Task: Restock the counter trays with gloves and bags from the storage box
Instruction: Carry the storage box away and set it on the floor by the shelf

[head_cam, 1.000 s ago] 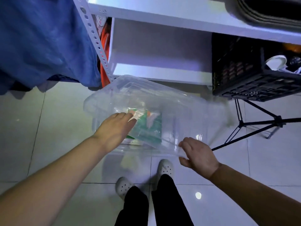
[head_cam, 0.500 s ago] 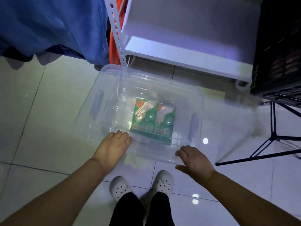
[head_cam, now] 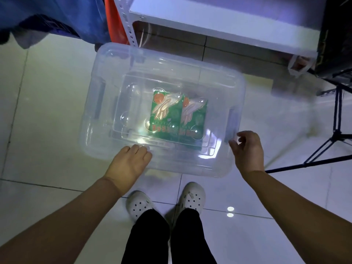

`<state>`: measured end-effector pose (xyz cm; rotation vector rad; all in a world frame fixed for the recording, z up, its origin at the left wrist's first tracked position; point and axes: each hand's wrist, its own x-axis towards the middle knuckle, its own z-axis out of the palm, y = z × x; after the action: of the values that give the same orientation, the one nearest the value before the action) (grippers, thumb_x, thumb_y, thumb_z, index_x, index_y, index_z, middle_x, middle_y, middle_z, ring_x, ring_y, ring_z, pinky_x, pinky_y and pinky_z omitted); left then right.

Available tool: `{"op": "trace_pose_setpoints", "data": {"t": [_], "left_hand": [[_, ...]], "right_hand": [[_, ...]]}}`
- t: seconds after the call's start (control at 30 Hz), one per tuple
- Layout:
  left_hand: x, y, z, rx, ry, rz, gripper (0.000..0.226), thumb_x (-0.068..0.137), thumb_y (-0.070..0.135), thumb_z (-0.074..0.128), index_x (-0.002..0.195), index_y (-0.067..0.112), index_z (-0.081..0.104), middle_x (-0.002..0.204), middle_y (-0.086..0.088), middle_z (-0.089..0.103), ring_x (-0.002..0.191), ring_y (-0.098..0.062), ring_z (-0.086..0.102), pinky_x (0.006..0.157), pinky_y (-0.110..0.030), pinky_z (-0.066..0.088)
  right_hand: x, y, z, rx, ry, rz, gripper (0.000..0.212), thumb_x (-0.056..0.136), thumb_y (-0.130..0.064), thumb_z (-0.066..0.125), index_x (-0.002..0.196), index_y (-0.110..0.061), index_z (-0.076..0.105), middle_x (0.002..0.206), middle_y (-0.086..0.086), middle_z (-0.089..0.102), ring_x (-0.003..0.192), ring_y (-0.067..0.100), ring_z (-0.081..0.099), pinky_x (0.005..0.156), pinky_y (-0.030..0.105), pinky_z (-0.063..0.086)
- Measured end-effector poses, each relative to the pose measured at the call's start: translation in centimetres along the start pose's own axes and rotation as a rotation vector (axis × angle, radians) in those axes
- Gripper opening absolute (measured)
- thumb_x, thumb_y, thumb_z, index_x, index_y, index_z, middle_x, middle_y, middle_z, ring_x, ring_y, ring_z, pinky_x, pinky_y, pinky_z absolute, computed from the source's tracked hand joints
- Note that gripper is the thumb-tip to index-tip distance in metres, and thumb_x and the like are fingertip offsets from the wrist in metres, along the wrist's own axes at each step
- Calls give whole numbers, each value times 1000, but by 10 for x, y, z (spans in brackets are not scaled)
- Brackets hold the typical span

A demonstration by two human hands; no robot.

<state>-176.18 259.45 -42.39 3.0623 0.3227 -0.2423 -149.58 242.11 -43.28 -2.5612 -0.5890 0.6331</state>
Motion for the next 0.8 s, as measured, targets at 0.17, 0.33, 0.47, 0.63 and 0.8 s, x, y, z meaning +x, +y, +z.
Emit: {"op": "trace_pose_setpoints", "data": {"t": [0.17,0.33,0.47,0.63,0.8], "left_hand": [[3,-1,-3,-115,-141,-98,40,34,0,83,69,8,64,64,-9,62,55,-27,60,48,-24,45],[4,-23,-16,-231,-161,-283,33,57,21,87,76,4,66,70,-15,63,64,-32,62,55,-35,50],[15,-60,-20,-240,-67,-767,43,73,16,75,110,0,60,112,-28,58,101,-45,53,77,-52,45],[33,-93,-10,-482,-148,-1126,71,86,24,63,142,3,24,148,-27,24,131,-45,29,100,-58,33],[38,-83,-3,-516,-89,-1184,74,82,22,68,138,-4,27,141,-30,32,122,-50,34,96,-57,34]], "right_hand": [[2,5,3,-59,-40,5,22,83,-20,67,99,-10,57,92,-2,48,74,17,51,66,28,37],[11,0,-2,-31,-51,46,29,80,-22,70,102,-9,55,99,3,53,78,16,53,68,29,39],[29,-11,-2,134,-58,247,56,83,-27,67,127,-2,41,124,15,47,95,24,55,79,31,42],[52,-12,14,202,-202,402,74,87,-41,57,139,2,26,134,20,45,116,35,49,93,39,43],[58,-8,20,323,-97,557,59,84,-46,59,117,3,50,99,15,52,78,28,54,72,34,43]]}}
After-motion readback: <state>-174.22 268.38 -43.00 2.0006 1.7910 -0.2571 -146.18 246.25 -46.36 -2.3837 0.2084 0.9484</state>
